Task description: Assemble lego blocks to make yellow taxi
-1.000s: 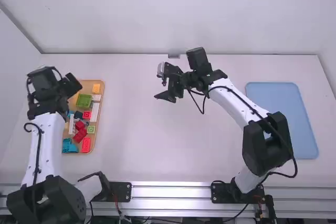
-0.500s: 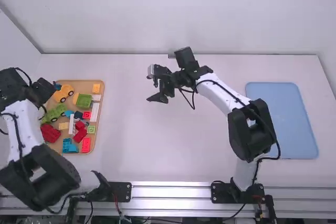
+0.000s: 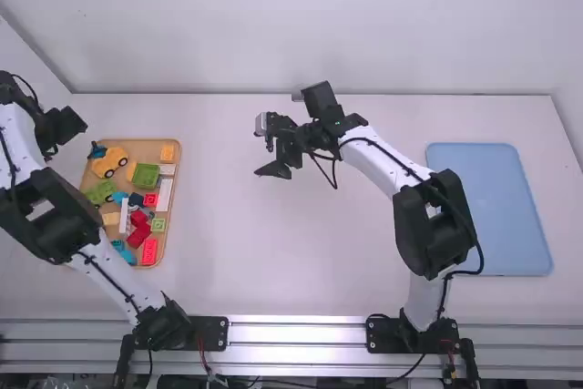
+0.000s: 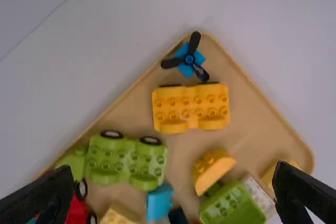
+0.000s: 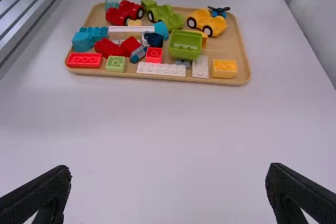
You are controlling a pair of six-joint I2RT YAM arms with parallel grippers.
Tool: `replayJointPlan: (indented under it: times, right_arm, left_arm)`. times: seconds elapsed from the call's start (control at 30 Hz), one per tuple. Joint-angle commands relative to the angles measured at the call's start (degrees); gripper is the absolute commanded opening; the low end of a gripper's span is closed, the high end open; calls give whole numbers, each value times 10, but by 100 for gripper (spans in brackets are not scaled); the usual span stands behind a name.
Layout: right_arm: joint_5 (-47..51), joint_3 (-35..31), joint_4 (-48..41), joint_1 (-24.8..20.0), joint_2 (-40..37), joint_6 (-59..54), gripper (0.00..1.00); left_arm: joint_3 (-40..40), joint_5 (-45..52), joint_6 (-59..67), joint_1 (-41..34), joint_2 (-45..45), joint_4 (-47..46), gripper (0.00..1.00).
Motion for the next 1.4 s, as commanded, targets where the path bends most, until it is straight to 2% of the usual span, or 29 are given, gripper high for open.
replayJointPlan:
  times: [0.0, 0.13, 0.27, 0.5, 0.67, 0.77, 0.93, 1.23, 1.37]
  right_arm:
    - [-4, 21, -1, 4, 9, -2, 98]
    - [-4, 21, -1, 4, 9, 0, 99]
    - [-4, 21, -2, 4, 9, 0, 99]
    - [-2, 21, -3, 4, 9, 1, 99]
    - [-2, 21, 0, 5, 9, 5, 99]
    - [-2, 21, -2, 4, 9, 5, 99]
    - [-5, 21, -3, 4, 9, 5, 99]
    - [7, 21, 3, 12, 9, 5, 99]
    - [7, 21, -1, 12, 9, 5, 99]
  left_arm:
    - [84, 6, 67, -3, 73, -29, 99]
    - [184, 6, 122, -4, 168, -74, 99]
    - [207, 21, 217, -5, 212, -79, 99]
    - [153, 11, 480, -22, 219, -88, 99]
    - [131, -20, 586, -29, 219, -87, 93]
    - [118, -23, 654, -30, 219, -82, 94]
    - [98, -42, 680, -29, 219, -38, 96]
    - [87, 9, 765, -28, 219, -41, 91]
    - [71, -4, 762, -29, 219, -35, 92]
